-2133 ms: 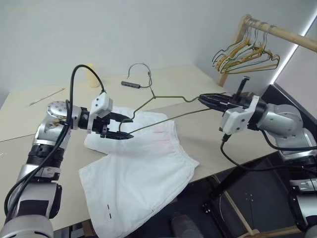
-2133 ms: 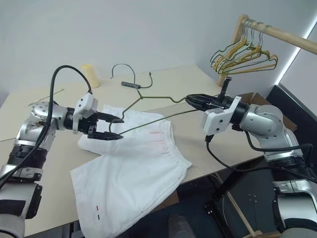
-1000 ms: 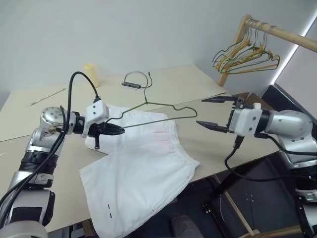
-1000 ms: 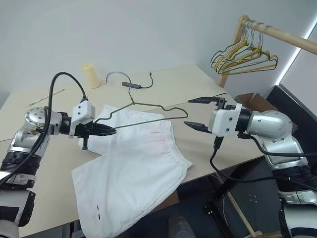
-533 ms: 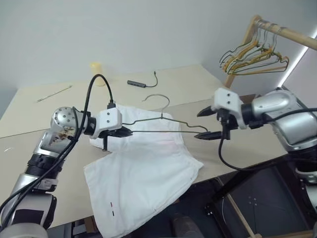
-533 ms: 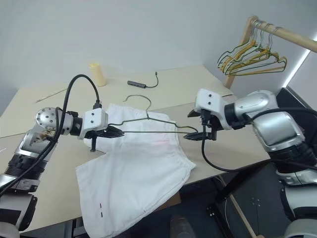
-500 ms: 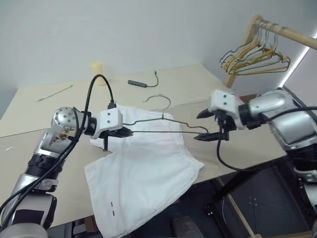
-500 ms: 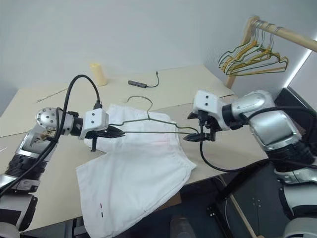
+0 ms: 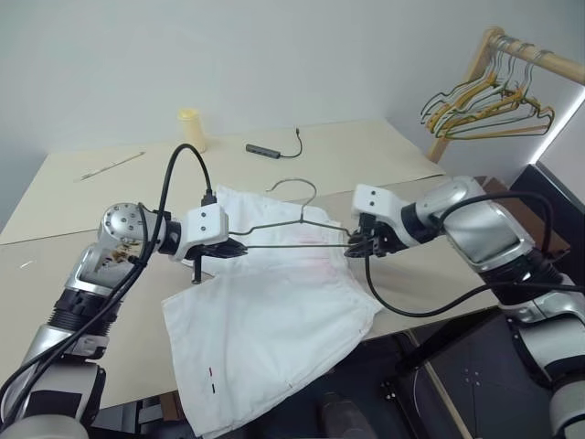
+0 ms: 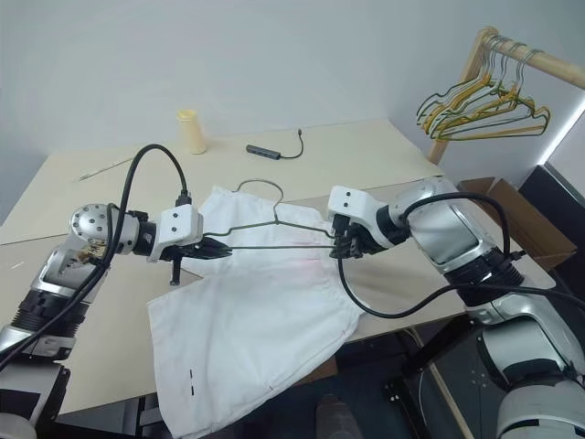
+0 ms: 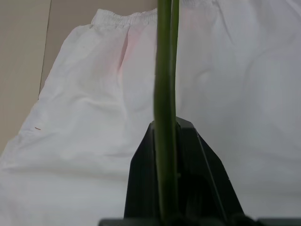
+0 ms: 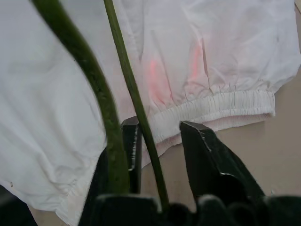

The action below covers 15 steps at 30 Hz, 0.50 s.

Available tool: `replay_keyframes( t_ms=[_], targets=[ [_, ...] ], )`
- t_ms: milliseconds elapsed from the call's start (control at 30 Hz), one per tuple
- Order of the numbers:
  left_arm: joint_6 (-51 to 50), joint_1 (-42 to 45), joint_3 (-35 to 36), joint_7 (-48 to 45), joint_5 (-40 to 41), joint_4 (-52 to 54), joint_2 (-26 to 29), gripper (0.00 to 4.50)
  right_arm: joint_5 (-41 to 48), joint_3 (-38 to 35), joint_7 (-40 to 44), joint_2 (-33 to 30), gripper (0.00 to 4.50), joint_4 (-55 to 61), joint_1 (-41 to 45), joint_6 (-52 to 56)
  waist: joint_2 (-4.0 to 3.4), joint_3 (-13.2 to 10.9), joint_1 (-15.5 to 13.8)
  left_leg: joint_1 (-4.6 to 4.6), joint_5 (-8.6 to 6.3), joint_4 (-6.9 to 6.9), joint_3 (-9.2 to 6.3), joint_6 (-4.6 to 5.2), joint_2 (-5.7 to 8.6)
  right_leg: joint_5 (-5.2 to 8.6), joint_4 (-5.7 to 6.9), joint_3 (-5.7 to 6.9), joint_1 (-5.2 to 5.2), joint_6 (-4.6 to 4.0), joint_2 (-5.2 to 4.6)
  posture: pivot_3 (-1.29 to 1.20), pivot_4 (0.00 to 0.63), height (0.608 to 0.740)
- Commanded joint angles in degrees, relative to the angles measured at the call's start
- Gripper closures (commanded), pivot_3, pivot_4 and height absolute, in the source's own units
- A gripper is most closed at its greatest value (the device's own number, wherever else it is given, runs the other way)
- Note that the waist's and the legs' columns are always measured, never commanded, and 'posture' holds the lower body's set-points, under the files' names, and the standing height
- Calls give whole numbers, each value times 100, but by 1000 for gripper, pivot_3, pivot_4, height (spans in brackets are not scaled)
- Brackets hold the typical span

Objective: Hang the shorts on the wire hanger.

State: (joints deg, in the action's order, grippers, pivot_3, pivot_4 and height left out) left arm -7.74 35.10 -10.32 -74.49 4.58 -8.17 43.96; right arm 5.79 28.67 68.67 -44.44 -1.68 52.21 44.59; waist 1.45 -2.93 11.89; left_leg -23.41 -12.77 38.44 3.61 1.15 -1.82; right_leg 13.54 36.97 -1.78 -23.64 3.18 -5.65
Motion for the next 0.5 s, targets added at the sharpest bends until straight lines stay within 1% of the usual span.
replay_keyframes(
  t_ms=[33,67,100,133,233,333,367,400,433,500],
  targets=[
    [27,80,60,20,62,190,32,4500,-38,-165,89,-15,4084,141,146,-78,0,0,0,0,0,0,0,0,0,0,1,0,0,0,0,-187,0,740],
    [37,86,55,22,59,182,32,4500,-35,-186,116,-17,4375,164,131,-94,0,0,0,0,0,1,0,0,0,0,1,0,0,0,0,-188,0,740],
    [51,90,48,-17,79,177,45,4500,-28,-206,159,-29,4475,199,106,-128,0,0,5,0,0,1,-1,0,0,0,2,0,0,0,1,-190,0,740],
    [74,85,51,-75,127,179,57,4500,-10,-230,207,-46,4475,241,77,-144,0,0,8,1,0,1,-1,0,-1,0,2,0,0,0,1,-190,0,740],
    [121,66,100,-323,335,162,78,3711,67,-330,344,-162,4500,483,-93,-299,0,0,3,1,0,2,-1,0,-1,0,1,1,1,0,1,-193,0,740],
    [286,97,261,-591,665,-1,23,2779,183,-484,448,-336,4500,731,-355,-305,0,0,-9,-2,0,2,-1,0,-1,0,0,2,0,0,1,-197,0,740],
    [359,136,326,-523,679,-154,-1,2395,278,-600,472,-439,4500,851,-505,-239,0,0,-7,-3,0,4,-2,0,-2,0,0,4,0,0,1,-201,0,740],
    [403,159,365,-458,672,-254,-10,2167,347,-679,479,-507,4500,939,-606,-184,0,0,-18,-4,-1,7,-2,1,-1,0,1,3,0,0,1,-203,0,740],
    [451,190,400,-414,650,-390,-2,1785,432,-789,483,-582,4500,1025,-728,-111,0,0,-13,-5,-2,12,-4,3,-1,0,0,6,3,0,1,-203,0,740],
    [520,289,597,-196,608,-895,36,1103,751,-1215,493,-868,4500,1243,-1179,252,1,1,-22,-5,-5,22,-4,6,-5,0,2,8,5,0,3,-205,0,740]
  ],
)
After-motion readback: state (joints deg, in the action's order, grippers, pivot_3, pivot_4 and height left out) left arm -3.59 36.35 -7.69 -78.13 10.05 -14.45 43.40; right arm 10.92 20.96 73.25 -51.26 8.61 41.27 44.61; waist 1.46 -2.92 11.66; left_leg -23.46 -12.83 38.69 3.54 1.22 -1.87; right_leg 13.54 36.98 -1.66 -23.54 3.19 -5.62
